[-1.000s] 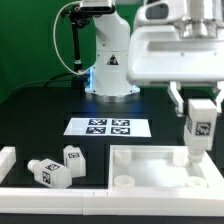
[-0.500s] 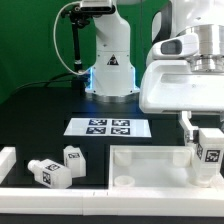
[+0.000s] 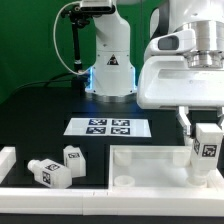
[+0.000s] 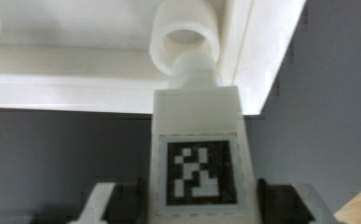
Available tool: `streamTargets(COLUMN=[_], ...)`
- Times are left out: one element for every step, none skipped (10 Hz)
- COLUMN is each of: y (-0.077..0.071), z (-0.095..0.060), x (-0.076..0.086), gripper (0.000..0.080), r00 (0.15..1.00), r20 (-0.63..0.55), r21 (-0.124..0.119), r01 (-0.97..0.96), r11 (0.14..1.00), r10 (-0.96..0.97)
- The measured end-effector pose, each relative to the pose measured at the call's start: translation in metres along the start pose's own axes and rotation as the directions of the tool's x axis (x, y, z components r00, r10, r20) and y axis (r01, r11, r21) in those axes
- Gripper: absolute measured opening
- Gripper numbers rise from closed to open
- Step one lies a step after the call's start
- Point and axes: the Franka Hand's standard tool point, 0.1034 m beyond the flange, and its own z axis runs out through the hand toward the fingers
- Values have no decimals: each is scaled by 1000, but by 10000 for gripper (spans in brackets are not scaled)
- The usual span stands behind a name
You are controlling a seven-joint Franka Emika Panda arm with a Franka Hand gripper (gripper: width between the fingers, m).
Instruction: Assemble one leg
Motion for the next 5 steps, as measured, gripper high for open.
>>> streamTargets(y=[0,1,2,2,1], z=[0,1,4,7,12], x=[-2,-3,-6,-8,-10], gripper=[287,287,287,287,287], r00=[1000,1000,1000,1000,1000], r20=[2,4,8,10,14], r21=[0,-2,-4,-7,-9], r01=[0,0,2,5,9], r11=[1000,1000,1000,1000,1000], r10=[0,0,-2,-5,-9])
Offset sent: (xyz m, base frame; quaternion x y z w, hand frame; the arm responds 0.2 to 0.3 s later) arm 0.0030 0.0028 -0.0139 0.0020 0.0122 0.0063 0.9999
